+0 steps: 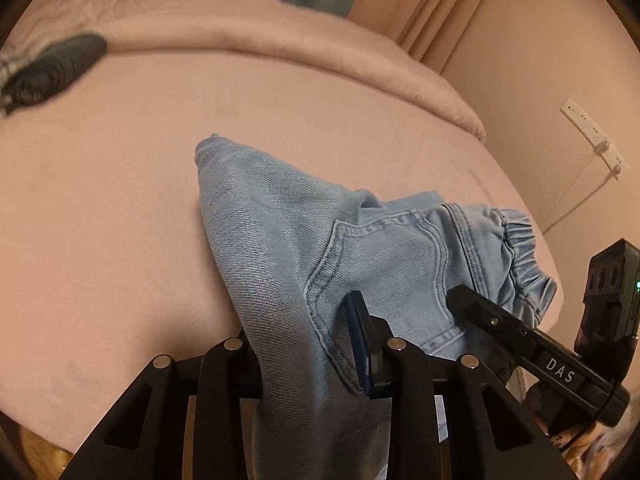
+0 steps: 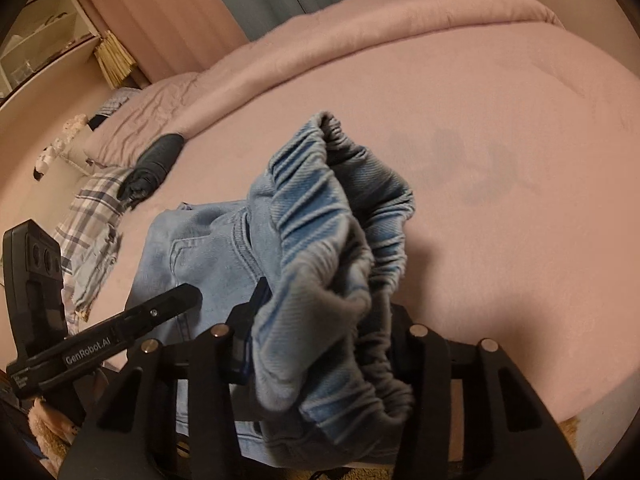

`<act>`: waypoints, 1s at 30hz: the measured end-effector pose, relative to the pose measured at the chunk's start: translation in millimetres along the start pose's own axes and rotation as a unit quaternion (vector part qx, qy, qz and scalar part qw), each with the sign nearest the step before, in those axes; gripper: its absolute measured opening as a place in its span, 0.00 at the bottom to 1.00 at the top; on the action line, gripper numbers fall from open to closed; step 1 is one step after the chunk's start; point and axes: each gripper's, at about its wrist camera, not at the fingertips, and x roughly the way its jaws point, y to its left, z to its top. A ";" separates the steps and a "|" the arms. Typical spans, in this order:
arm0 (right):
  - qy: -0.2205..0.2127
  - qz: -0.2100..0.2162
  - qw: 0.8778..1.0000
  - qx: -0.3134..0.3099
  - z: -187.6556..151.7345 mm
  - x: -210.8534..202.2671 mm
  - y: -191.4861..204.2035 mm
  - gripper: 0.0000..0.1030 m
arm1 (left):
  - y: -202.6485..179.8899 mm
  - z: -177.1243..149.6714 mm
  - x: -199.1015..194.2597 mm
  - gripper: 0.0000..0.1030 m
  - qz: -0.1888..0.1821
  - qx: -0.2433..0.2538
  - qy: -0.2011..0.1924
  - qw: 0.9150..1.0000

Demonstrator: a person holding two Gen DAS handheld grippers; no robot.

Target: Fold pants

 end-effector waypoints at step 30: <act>-0.006 -0.004 1.000 -0.030 81.7 77.4 18.1 0.46 | 54.8 62.8 53.3 0.30 0.014 -0.027 -0.016 0.999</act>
